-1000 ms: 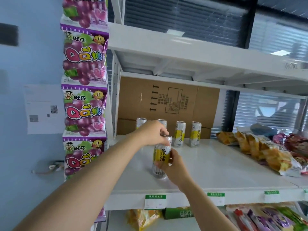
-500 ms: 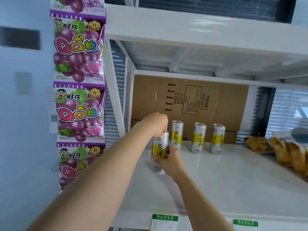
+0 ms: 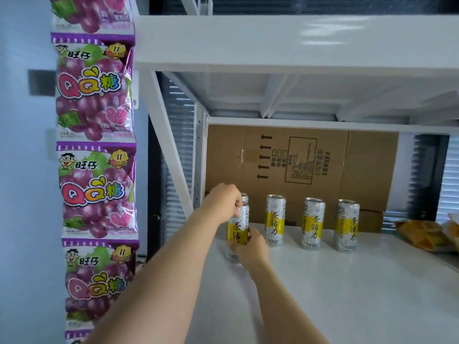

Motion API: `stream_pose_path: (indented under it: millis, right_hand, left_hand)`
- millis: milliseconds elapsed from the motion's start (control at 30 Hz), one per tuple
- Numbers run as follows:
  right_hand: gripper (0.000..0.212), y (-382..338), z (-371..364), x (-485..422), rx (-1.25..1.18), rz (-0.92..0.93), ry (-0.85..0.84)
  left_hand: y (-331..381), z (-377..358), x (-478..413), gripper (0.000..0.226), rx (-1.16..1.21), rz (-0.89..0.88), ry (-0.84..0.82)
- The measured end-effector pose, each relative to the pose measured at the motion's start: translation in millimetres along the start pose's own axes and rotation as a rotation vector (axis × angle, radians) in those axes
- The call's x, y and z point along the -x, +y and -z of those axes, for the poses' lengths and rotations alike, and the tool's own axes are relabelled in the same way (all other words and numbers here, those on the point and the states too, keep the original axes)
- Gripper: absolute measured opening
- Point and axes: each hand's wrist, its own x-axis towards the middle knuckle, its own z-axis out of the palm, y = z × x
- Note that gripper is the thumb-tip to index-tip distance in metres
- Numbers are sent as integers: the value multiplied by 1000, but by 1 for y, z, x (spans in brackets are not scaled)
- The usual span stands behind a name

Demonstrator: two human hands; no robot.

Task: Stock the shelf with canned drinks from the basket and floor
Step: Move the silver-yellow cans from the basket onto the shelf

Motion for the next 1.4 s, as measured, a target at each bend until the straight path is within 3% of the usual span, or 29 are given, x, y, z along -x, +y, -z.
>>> stream_pose_path:
  millis: [200,433,900,1400]
  right_hand:
    - [41,0,-5,-15,74,-1,-21]
    - [40,11,-15,-23,25,-18,13]
    - [50,16,-16,-30,-38,-14,82]
    - [47,17,-13,-27,-1,12,96]
  left_hand:
    - [-7,-4,-12,15,8,12,13]
    - [-18,-7,-22,27,44,-16,-2]
    - [-27,-11,-27,29,115,-20,33]
    - [-23,-26,-22,25,170,25,95]
